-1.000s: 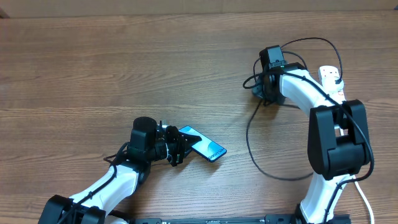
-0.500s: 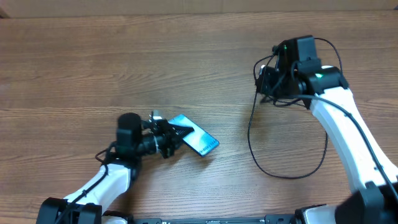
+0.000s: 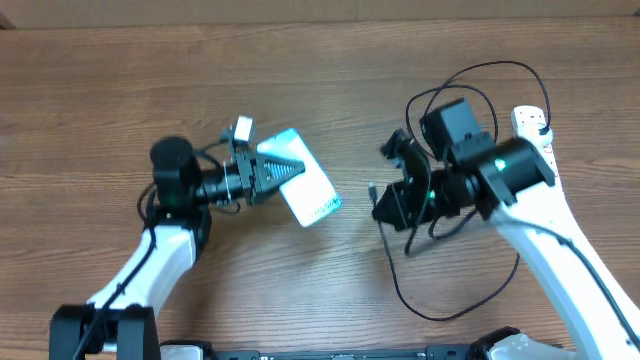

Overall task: Plug charger to phone and switch on socket
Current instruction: 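Carry the USB-C plug toward the phone's bottom port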

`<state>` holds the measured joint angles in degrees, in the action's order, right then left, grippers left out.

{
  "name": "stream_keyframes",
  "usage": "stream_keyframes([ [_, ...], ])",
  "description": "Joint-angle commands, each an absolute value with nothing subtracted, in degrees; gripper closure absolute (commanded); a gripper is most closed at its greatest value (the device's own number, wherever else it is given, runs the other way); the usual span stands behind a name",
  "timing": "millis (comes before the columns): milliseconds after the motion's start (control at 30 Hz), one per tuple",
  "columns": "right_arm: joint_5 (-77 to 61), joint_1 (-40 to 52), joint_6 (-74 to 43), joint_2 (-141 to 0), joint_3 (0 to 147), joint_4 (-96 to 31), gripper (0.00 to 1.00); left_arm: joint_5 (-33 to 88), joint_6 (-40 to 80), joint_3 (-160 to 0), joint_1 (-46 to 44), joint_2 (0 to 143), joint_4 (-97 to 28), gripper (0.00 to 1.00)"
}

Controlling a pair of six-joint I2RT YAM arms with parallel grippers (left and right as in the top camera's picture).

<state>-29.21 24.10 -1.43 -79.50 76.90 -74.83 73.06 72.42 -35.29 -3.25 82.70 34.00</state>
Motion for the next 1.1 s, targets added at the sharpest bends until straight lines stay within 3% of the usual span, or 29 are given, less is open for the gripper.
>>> stream_keyframes([
  [0,-31.16,28.42,0.30,-74.15,77.08,-75.70,0.96,79.26,65.89,-40.51,-3.03,86.08,34.59,0.96],
  [467,-25.47,40.60,-3.92,-72.07,69.69,-69.80,0.96,79.94,62.30,-41.85,-5.08,92.53,35.22,0.96],
  [1067,-22.98,41.01,-13.52,-76.31,69.32,-69.54,0.96,79.72,71.40,-41.85,-7.55,92.51,42.26,0.96],
])
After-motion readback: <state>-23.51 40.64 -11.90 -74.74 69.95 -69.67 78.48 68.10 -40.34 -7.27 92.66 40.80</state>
